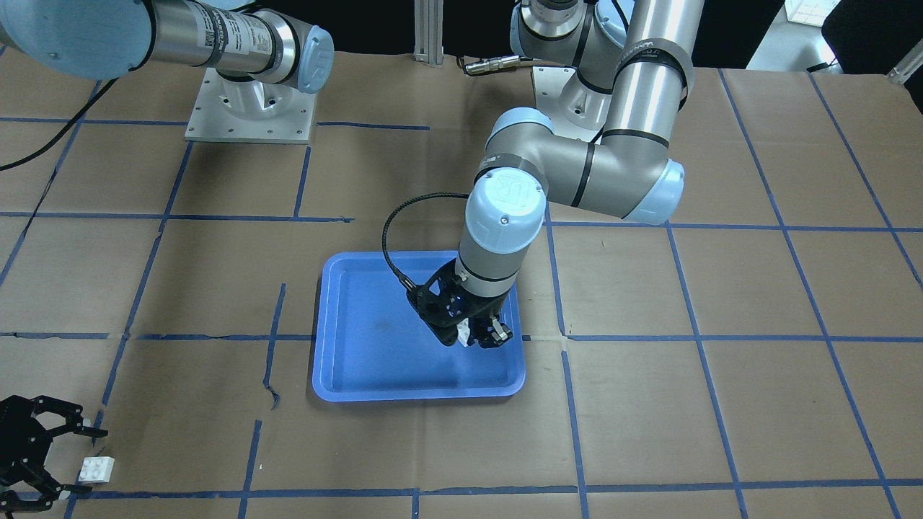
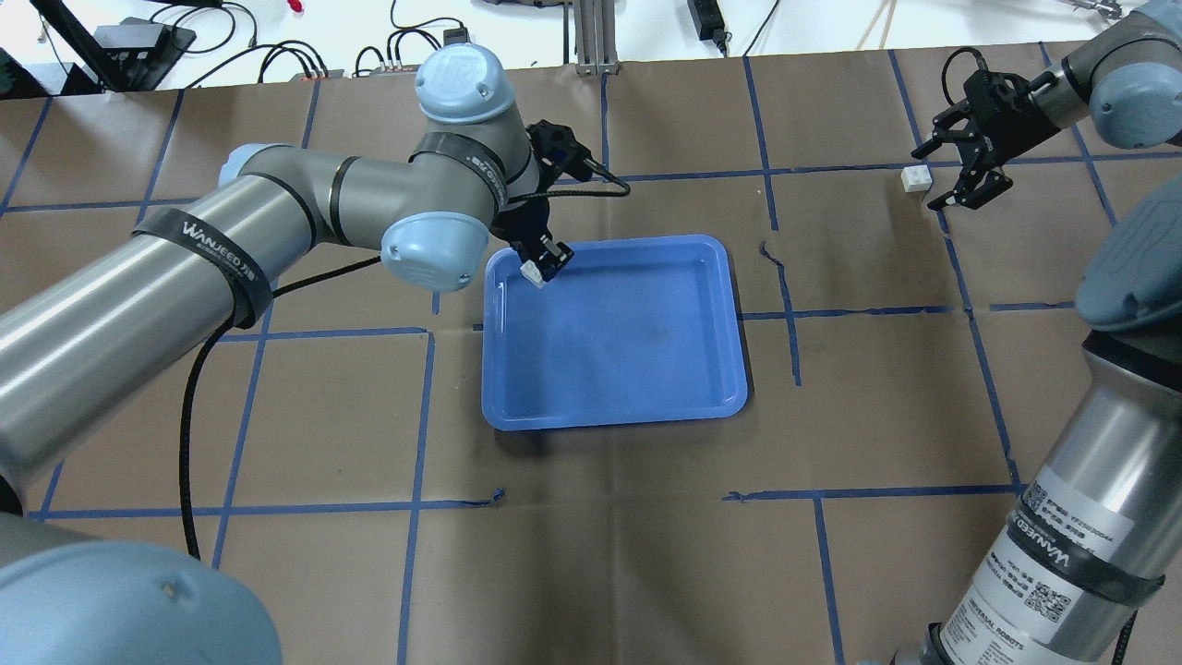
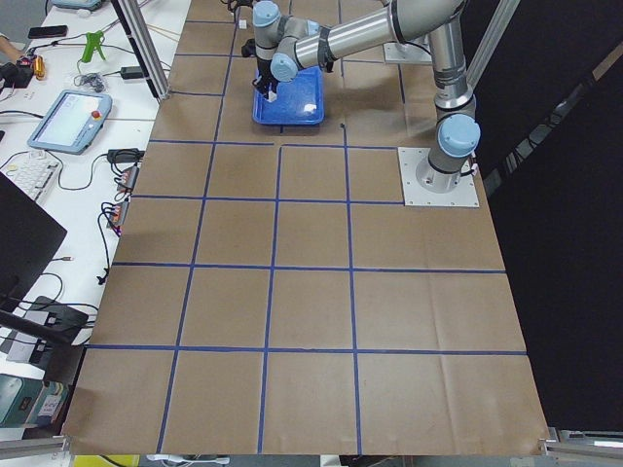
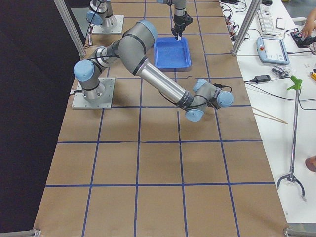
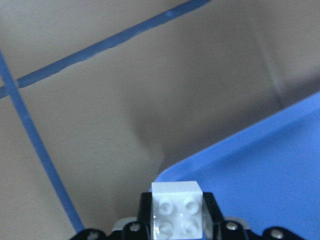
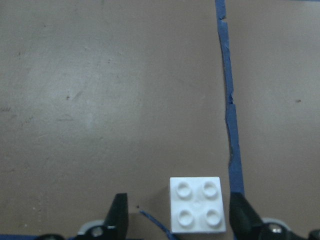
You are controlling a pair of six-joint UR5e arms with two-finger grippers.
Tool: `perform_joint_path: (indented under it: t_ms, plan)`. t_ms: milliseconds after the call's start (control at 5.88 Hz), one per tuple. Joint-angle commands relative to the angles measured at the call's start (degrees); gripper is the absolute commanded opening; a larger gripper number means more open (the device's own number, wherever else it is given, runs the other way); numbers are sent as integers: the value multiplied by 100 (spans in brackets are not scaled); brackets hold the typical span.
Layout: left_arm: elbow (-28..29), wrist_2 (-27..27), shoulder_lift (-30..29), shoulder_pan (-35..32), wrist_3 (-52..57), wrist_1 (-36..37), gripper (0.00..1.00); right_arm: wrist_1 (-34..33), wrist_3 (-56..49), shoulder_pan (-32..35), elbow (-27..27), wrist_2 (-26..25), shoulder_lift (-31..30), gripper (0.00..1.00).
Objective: Assemble white blocks and place on blue tray
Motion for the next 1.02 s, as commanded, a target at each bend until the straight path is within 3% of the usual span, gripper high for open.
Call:
perform_joint_path:
  t_ms: [0,340,680,850]
  plan:
    - [-286,-10,-59,-307,1858,51,27,-6,0,0,-12,0,-5,45]
    - [-348,-54,-164,-308,2194,96,32,-6,9,9,-56,0,-57,32]
    - [-340,-72,-218,-343,2246,96,33,255,149,88,-197,-78,-450,31]
    - [-340,-63,-313,-352,2246,122,33,727,349,132,-179,-70,-731,31]
